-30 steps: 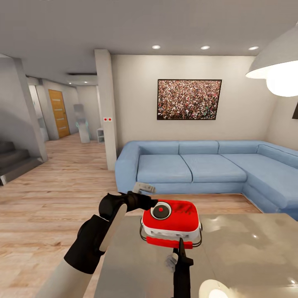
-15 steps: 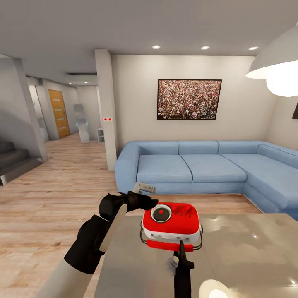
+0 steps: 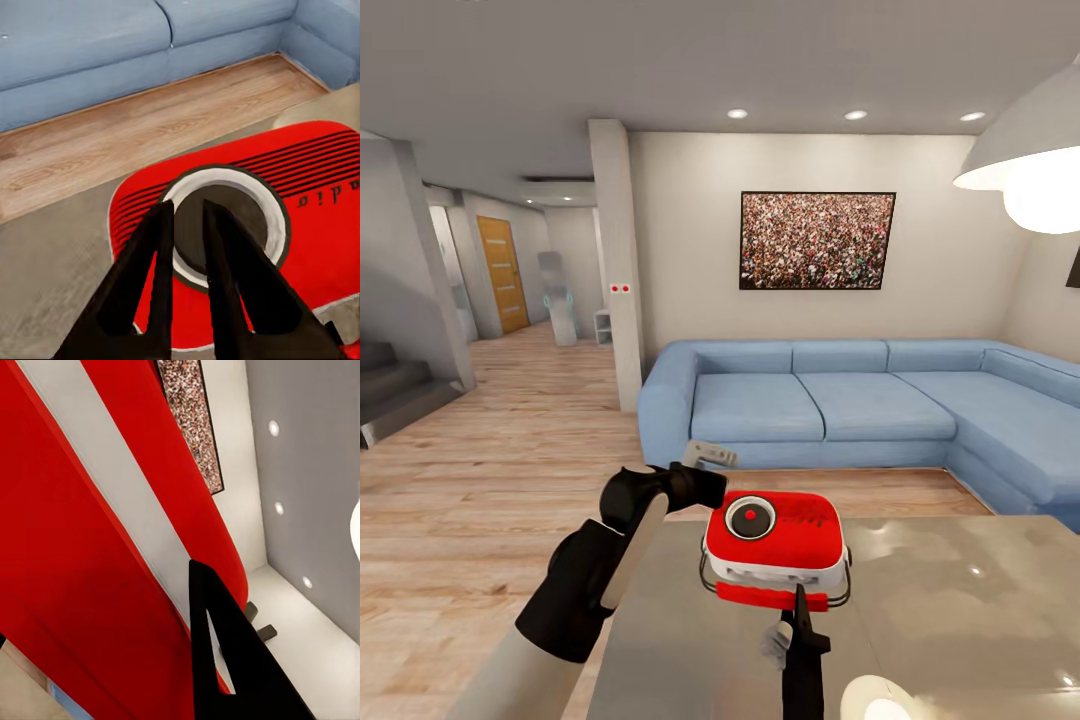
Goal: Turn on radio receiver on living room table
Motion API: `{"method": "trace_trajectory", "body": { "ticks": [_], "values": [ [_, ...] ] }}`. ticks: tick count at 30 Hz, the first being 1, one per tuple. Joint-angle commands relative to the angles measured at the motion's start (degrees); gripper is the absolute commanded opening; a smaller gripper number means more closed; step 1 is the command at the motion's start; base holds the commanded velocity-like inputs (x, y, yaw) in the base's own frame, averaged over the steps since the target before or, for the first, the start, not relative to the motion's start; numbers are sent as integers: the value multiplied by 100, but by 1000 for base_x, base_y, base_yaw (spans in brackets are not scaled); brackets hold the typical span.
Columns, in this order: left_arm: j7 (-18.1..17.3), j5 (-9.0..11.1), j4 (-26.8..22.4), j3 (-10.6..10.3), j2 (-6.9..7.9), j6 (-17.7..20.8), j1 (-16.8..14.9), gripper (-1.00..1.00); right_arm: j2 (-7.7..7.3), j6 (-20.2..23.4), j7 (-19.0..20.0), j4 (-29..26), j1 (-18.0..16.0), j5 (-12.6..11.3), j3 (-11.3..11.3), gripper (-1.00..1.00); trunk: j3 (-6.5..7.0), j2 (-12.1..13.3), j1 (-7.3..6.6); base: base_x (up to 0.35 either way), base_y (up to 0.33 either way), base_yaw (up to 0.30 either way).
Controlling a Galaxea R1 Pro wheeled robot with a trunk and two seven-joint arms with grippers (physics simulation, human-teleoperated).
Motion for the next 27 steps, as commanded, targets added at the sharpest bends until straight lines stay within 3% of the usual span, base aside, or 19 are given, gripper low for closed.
{"method": "trace_trajectory", "body": {
  "ticks": [1,8,16,27],
  "values": [
    [0,-1,2,-19,0,0,0,-100,0,-22,-8,-5,-4,12,15,-100,1,0,0,0,0,0],
    [0,-1,8,-84,0,0,0,-100,0,-22,-20,-5,0,12,15,-100,1,0,0,0,0,0],
    [0,-1,37,-307,0,-7,0,-100,0,-15,-43,-5,3,12,15,-100,1,0,0,0,0,0],
    [0,5,213,-393,0,-9,0,-100,0,18,-356,-5,9,20,22,-100,1,0,0,0,0,0]
  ]
}}
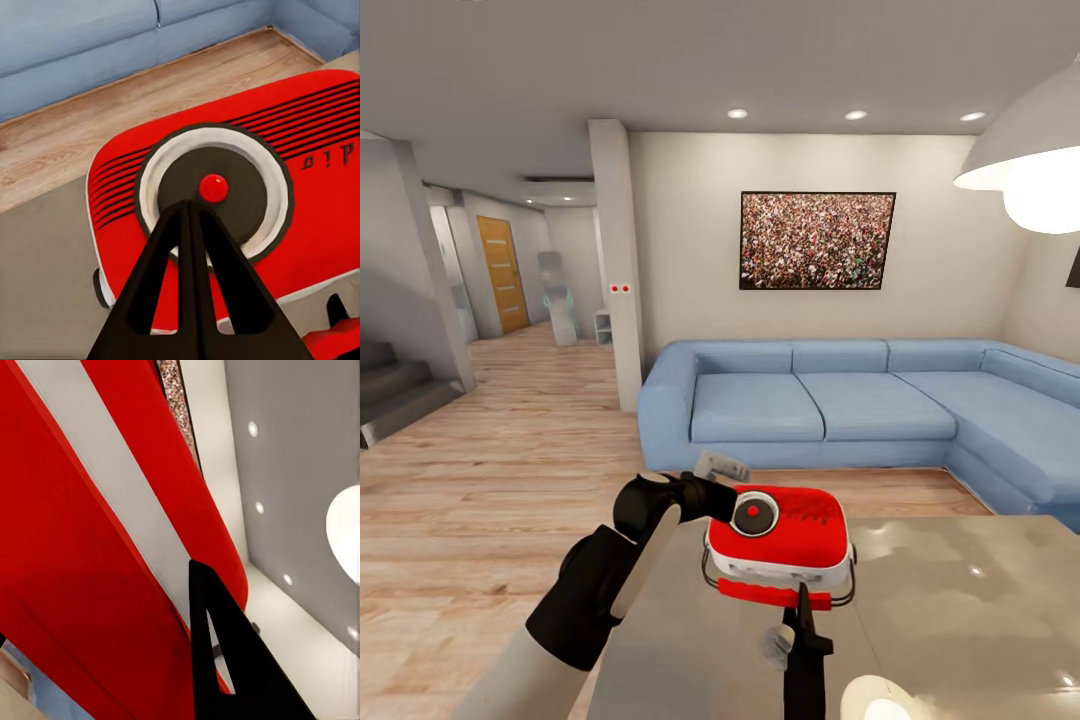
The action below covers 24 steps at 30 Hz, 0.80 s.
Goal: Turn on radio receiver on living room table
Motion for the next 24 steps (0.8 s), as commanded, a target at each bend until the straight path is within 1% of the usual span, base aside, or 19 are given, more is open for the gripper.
{"method": "trace_trajectory", "body": {
  "ticks": [1,10,16,24],
  "values": [
    [0,-3,11,-15,3,0,0,-100,0,-21,-21,-4,-1,9,20,-100,0,0,0,0,0,0],
    [0,-7,35,-36,9,-7,0,-100,0,-19,-66,-4,15,9,20,-100,0,0,0,0,0,0],
    [0,-7,33,-33,9,-9,0,-100,0,2,-221,-9,49,9,21,-100,0,0,0,0,0,0],
    [0,-7,11,-32,2,-9,0,-100,0,16,-255,-10,68,16,21,-100,0,0,0,0,0,0]
  ]
}}
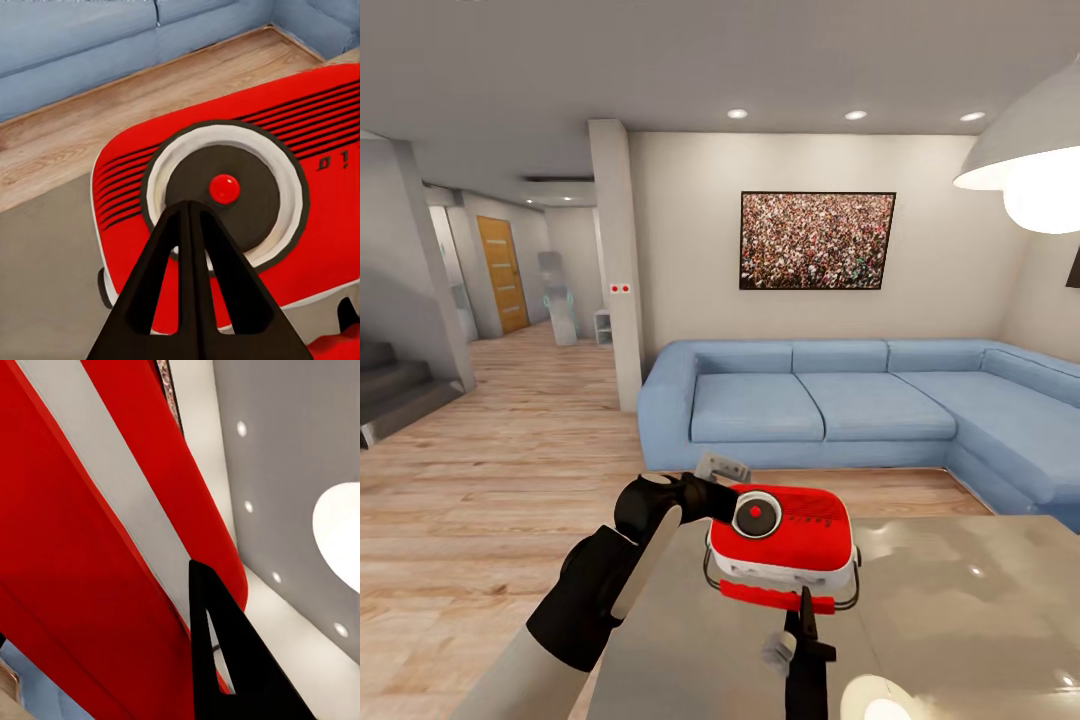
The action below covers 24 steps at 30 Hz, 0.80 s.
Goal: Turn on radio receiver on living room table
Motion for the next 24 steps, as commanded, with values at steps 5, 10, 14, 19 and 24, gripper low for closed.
{"method": "trace_trajectory", "body": {
  "ticks": [5,10,14,19,24],
  "values": [
    [0,0,-7,0,-1,0,0,-100,0,-22,-10,-13,57,18,22,-100,1,0,0,0,0,0],
    [0,0,-15,0,-8,-72,0,-100,0,11,-21,-18,76,21,46,-100,1,0,0,0,0,0],
    [-4,0,-23,0,-29,-99,0,-100,0,207,-12,-57,79,22,170,-100,1,0,0,0,0,0],
    [-10,5,-25,0,-64,-108,0,-100,0,277,-11,-84,79,22,392,-100,1,0,0,0,0,0],
    [-17,8,-14,-2,-79,-114,0,-100,0,289,-22,-117,79,22,460,-100,1,0,0,0,0,0]
  ]
}}
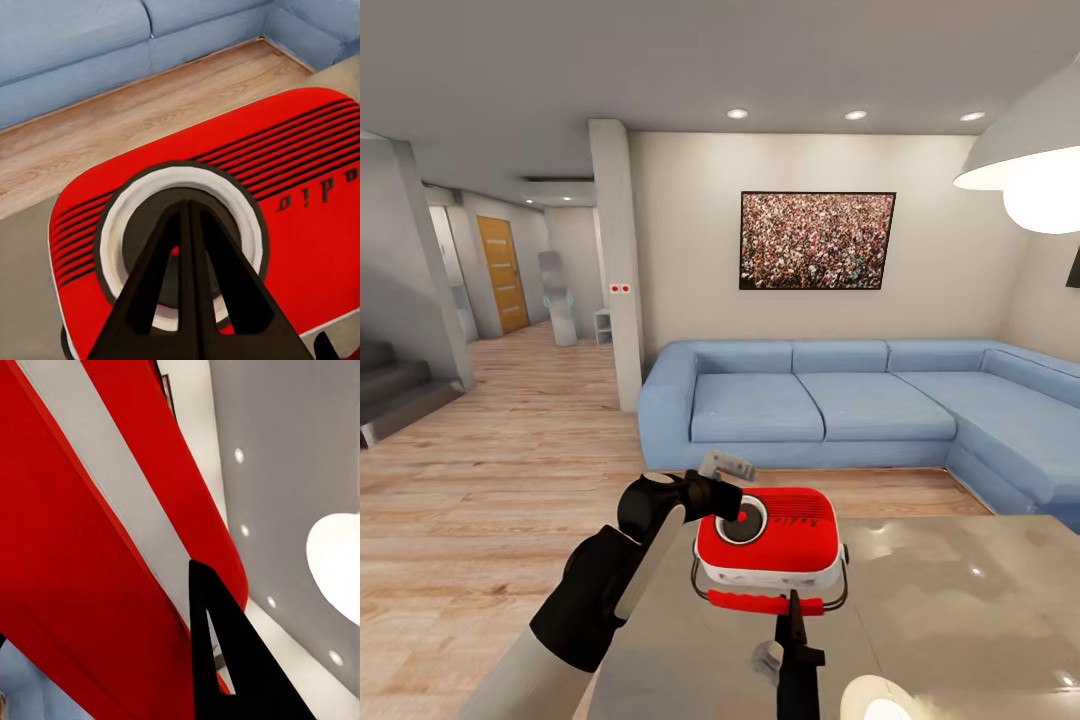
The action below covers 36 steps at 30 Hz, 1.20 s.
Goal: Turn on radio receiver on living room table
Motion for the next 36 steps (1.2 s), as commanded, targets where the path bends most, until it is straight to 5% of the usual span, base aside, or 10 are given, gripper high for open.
{"method": "trace_trajectory", "body": {
  "ticks": [1,12,36],
  "values": [
    [0,0,3,-1,0,0,0,-100,0,-24,-7,-7,-1,9,20,-100,0,0,0,0,0,0],
    [7,0,47,-276,9,-307,0,-100,0,-22,-92,-140,-1,13,44,-100,0,0,0,0,0,0],
    [8,0,214,-303,83,-335,0,-100,0,-56,-566,-158,-1,14,46,-100,0,0,0,0,0,0]
  ]
}}
